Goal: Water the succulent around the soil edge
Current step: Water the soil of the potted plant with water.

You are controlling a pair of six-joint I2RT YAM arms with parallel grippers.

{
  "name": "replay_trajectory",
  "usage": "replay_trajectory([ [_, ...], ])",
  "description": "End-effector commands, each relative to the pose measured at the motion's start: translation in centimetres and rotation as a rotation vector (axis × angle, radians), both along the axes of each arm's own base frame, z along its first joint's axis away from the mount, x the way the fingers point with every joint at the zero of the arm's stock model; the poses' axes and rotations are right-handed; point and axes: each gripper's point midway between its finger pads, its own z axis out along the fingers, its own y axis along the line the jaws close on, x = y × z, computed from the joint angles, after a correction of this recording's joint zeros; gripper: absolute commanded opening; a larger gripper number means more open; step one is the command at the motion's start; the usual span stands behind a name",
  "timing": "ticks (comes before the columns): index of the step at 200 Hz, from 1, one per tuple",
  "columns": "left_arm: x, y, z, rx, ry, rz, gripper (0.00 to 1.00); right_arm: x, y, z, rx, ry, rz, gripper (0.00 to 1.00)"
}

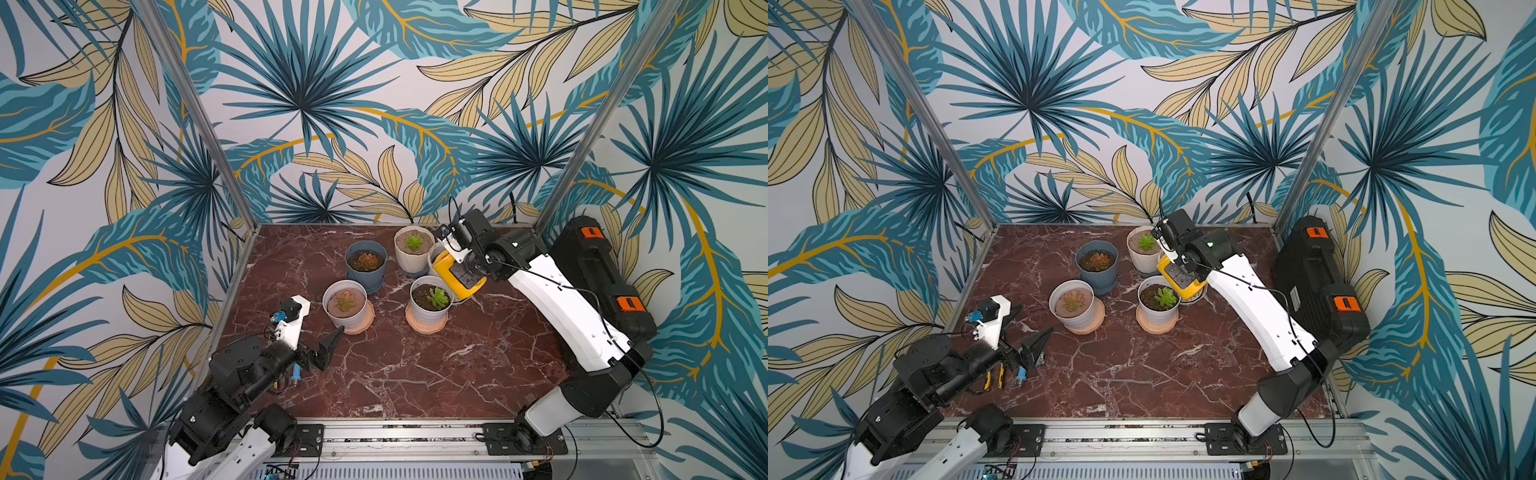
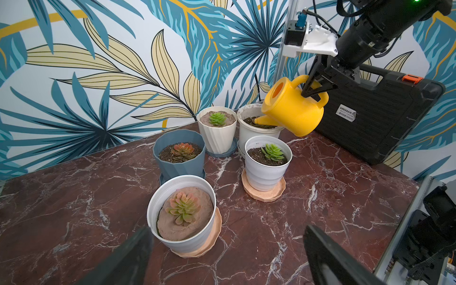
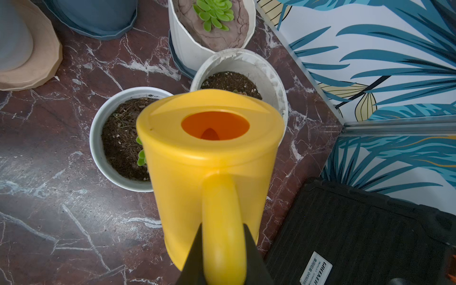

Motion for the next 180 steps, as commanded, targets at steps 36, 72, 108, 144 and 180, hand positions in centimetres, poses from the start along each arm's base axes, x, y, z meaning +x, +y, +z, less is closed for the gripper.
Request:
replay_trajectory([
  [36,-0.2,0.0,-0.3,-0.006,-0.009,-0.006,1.00,1.6,-0.1,0.9,-0.058,-0.011,-0.015,0.00],
  [72,-0.3,0.1,-0.2,-0.007,-0.017,-0.005,1.00,2.4,-0.2,0.4,-0.103,-0.006,-0.027,0.00],
  [108,-0.3,0.1,-0.2,-0.006,-0.017,-0.006,1.00,3.1,0.2,0.3,-0.095,-0.015,-0.024,0.00],
  [144,-0.3,0.2,-0.2,-0.002,-0.019,0.000,1.00,3.7,0.1,0.7,-0.107,-0.045,-0.032,0.00],
  [180,-0.3,0.3,-0.2,-0.002,-0.021,0.004,1.00,4.3,-0.2,0.4,-0.142,-0.055,-0.041,0.00],
])
